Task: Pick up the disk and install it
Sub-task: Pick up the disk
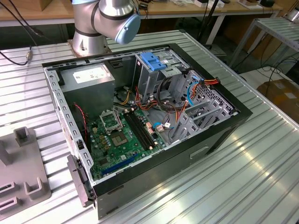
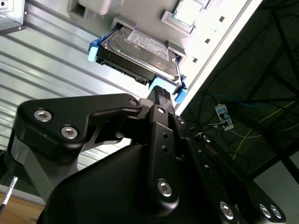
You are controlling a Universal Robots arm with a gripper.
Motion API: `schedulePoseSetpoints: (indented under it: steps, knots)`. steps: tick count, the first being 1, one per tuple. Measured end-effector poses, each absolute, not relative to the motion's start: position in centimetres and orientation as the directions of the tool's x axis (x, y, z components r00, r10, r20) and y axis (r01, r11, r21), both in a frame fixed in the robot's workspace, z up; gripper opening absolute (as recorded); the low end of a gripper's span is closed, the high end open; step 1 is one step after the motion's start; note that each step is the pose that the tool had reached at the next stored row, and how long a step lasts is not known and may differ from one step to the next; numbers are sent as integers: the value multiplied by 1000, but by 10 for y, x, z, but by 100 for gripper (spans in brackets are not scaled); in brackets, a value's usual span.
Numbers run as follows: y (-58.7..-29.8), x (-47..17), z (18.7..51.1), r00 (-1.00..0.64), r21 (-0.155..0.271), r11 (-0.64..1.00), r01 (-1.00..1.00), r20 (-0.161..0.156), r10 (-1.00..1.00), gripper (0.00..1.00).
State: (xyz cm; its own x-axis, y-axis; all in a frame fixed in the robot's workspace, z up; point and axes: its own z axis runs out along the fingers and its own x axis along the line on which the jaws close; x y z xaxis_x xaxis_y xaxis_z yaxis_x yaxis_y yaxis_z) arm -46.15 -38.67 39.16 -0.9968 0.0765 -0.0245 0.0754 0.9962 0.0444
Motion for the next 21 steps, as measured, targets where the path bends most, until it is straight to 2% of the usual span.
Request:
schedulePoseSetpoints:
  steps: [8,21]
  knots:
    - [-387,-462,392,-997,44,997,68,-24,69,10]
    - [-387,-462,392,-986,44,985,-164,-24,-163,10]
